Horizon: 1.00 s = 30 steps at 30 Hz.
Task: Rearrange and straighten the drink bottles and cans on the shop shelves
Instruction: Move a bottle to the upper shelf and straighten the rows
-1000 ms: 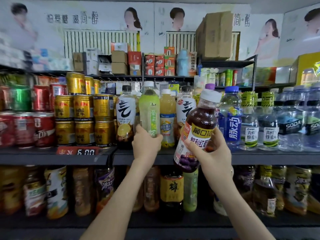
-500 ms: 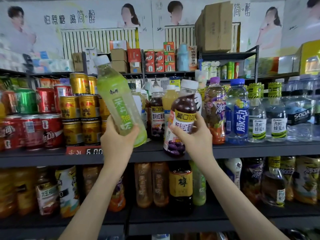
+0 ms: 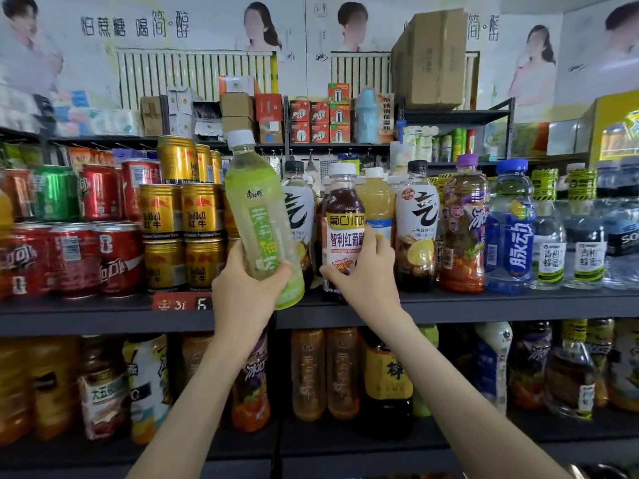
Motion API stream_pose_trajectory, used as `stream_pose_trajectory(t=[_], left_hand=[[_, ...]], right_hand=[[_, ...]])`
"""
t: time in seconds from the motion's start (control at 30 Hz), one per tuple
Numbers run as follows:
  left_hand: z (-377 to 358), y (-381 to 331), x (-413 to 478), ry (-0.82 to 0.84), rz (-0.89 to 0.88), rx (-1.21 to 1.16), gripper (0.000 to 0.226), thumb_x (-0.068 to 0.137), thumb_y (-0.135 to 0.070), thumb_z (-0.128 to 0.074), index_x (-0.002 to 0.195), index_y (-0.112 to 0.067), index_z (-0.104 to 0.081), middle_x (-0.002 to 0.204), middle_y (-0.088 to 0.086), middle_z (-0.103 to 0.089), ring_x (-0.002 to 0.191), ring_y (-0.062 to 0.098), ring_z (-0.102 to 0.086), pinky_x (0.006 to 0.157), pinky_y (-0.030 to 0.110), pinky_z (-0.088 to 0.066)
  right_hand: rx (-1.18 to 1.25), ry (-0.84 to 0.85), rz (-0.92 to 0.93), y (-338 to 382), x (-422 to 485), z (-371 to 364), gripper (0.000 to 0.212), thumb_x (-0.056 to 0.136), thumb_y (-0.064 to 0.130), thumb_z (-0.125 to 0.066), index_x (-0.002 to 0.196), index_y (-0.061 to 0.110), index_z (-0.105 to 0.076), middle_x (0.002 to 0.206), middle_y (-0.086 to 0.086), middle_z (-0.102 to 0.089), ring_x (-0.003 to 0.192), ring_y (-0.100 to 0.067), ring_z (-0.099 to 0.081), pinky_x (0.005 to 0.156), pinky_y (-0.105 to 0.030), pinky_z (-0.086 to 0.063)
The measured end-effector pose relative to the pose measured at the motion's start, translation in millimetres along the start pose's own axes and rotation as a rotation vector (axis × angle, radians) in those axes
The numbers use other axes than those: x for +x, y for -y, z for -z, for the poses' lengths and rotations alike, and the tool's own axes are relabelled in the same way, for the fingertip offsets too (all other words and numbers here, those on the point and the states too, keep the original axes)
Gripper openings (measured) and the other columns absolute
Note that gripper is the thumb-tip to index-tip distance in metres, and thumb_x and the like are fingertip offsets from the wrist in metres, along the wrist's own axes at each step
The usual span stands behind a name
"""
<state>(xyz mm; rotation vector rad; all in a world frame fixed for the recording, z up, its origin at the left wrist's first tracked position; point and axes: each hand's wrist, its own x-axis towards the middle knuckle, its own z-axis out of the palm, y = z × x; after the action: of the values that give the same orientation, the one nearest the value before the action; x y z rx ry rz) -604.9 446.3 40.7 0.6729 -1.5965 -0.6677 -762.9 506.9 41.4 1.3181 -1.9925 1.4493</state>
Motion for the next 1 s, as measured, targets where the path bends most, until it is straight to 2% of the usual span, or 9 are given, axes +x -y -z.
stream_pose_trajectory(t=[0.1, 0.27, 0.47, 0.67, 0.73, 0.8, 0.87, 0.93, 1.0], left_hand=[[-0.1, 4.2, 3.5, 0.010, -0.013, 0.011, 0.052, 0.079, -0.033, -0.072, 0.127, -0.026, -0.053, 0.104, -0.015, -0.060, 0.094, 0.008, -0.059, 0.075, 0.021, -0.044], [-2.8, 7.9, 5.5, 0.049, -0.030, 0.018, 0.054, 0.078, -0.033, -0.073, 0.128, -0.025, -0.053, 0.105, -0.015, -0.061, 0.094, 0.006, -0.058, 0.081, 0.023, -0.048], [-1.3, 12.0, 8.2, 0.078, -0.063, 0.054, 0.053, 0.078, -0.033, -0.074, 0.126, -0.025, -0.053, 0.097, -0.019, -0.058, 0.089, 0.004, -0.058, 0.076, 0.020, -0.047], [-0.8, 19.0, 9.8, 0.117, -0.058, 0.031, 0.051, 0.079, -0.032, -0.074, 0.125, -0.026, -0.053, 0.099, -0.019, -0.059, 0.091, 0.004, -0.058, 0.076, 0.019, -0.046], [0.4, 20.5, 8.8, 0.131, -0.061, 0.019, 0.052, 0.079, -0.032, -0.074, 0.126, -0.026, -0.053, 0.098, -0.021, -0.058, 0.091, 0.002, -0.057, 0.076, 0.017, -0.046], [2.2, 20.5, 7.1, 0.141, -0.072, 0.016, 0.052, 0.079, -0.033, -0.074, 0.126, -0.027, -0.053, 0.096, -0.024, -0.057, 0.090, 0.000, -0.058, 0.077, 0.017, -0.047], [3.4, 19.6, 3.6, 0.147, -0.092, 0.015, 0.054, 0.078, -0.034, -0.074, 0.127, -0.028, -0.052, 0.097, -0.024, -0.060, 0.092, 0.001, -0.060, 0.080, 0.019, -0.050], [4.3, 17.3, -2.7, 0.145, -0.122, 0.017, 0.057, 0.077, -0.035, -0.074, 0.129, -0.028, -0.051, 0.100, -0.022, -0.061, 0.094, 0.000, -0.060, 0.082, 0.019, -0.049], [4.2, 13.0, -11.7, 0.159, -0.152, 0.017, 0.061, 0.077, -0.039, -0.074, 0.132, -0.029, -0.050, 0.100, -0.023, -0.060, 0.095, -0.002, -0.059, 0.083, 0.016, -0.047]], right_hand=[[-0.033, -0.026, -0.030, -0.2, -5.6, -4.0, 0.084, 0.078, 0.039, -0.075, 0.141, 0.008, -0.029, 0.126, -0.009, -0.042, 0.119, -0.025, -0.037, 0.096, -0.031, -0.034], [-0.118, -0.071, -0.065, 5.2, 3.5, -16.2, 0.082, 0.078, 0.041, -0.076, 0.136, 0.003, -0.032, 0.127, -0.013, -0.043, 0.118, -0.028, -0.042, 0.100, -0.037, -0.039], [-0.237, -0.090, -0.069, 8.5, 8.9, -28.7, 0.068, 0.082, 0.044, -0.071, 0.124, 0.002, -0.037, 0.129, -0.014, -0.042, 0.121, -0.029, -0.041, 0.101, -0.033, -0.033], [-0.219, -0.088, -0.081, 1.3, 13.6, -33.2, 0.057, 0.086, 0.037, -0.068, 0.124, 0.002, -0.041, 0.126, -0.013, -0.046, 0.120, -0.027, -0.043, 0.096, -0.031, -0.038], [-0.165, -0.105, -0.055, -1.0, 10.4, -30.0, 0.055, 0.088, 0.030, -0.067, 0.127, 0.002, -0.041, 0.126, -0.012, -0.047, 0.119, -0.025, -0.043, 0.093, -0.027, -0.037], [-0.068, -0.146, -0.005, 0.2, 2.2, -23.6, 0.049, 0.091, 0.027, -0.064, 0.130, 0.004, -0.045, 0.123, -0.010, -0.050, 0.115, -0.021, -0.046, 0.085, -0.015, -0.033], [0.077, -0.150, 0.025, 6.8, -10.0, -15.6, 0.042, 0.092, 0.028, -0.062, 0.127, 0.009, -0.049, 0.117, -0.004, -0.053, 0.099, -0.010, -0.053, 0.076, -0.009, -0.034], [0.286, -0.084, 0.034, 16.9, -25.3, -7.0, 0.037, 0.091, 0.031, -0.063, 0.123, 0.016, -0.053, 0.108, 0.000, -0.058, 0.084, -0.001, -0.055, 0.072, -0.008, -0.041], [0.452, 0.017, 0.047, 26.7, -40.1, 0.1, 0.036, 0.089, 0.031, -0.066, 0.120, 0.020, -0.054, 0.104, 0.003, -0.062, 0.085, 0.002, -0.057, 0.074, -0.010, -0.046]])
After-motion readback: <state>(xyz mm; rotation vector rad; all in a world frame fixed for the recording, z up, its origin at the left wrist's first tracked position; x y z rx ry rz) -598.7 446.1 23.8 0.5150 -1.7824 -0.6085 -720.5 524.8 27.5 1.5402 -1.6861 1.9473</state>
